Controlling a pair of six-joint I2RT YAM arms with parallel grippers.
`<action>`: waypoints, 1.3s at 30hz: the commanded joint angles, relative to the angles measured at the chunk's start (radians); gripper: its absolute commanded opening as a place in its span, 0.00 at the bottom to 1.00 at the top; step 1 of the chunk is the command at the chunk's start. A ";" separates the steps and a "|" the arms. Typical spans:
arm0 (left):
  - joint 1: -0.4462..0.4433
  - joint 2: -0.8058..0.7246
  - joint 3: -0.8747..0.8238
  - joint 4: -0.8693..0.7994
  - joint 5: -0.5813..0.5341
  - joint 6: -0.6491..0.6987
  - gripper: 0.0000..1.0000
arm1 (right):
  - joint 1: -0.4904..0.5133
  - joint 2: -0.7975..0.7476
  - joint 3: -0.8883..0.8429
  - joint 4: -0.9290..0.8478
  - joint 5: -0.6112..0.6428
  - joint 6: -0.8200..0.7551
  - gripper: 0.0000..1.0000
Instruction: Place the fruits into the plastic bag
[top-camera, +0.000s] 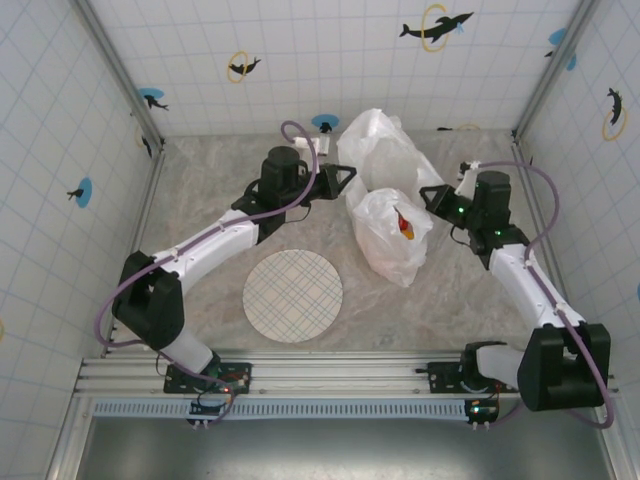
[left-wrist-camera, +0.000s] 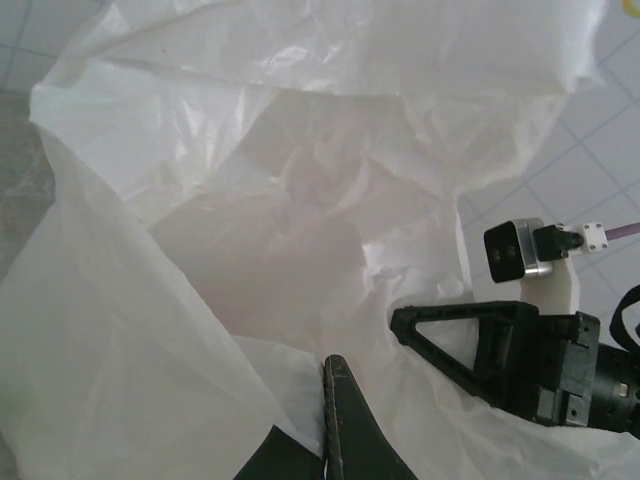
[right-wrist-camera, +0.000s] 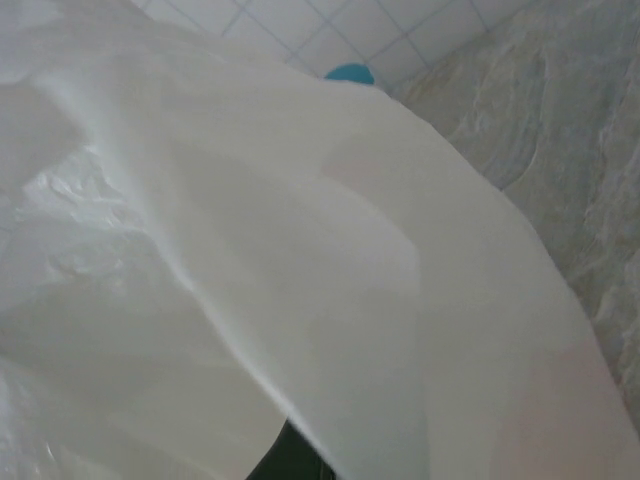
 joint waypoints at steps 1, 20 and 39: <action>0.013 0.020 0.015 -0.047 -0.038 0.041 0.00 | 0.012 0.014 -0.001 0.073 -0.012 0.019 0.00; 0.031 -0.042 0.033 -0.061 -0.115 0.101 0.00 | 0.018 0.016 0.068 0.050 0.038 -0.023 0.00; 0.038 -0.098 -0.045 -0.046 -0.181 0.150 0.40 | -0.020 0.027 0.094 0.009 0.014 -0.040 0.18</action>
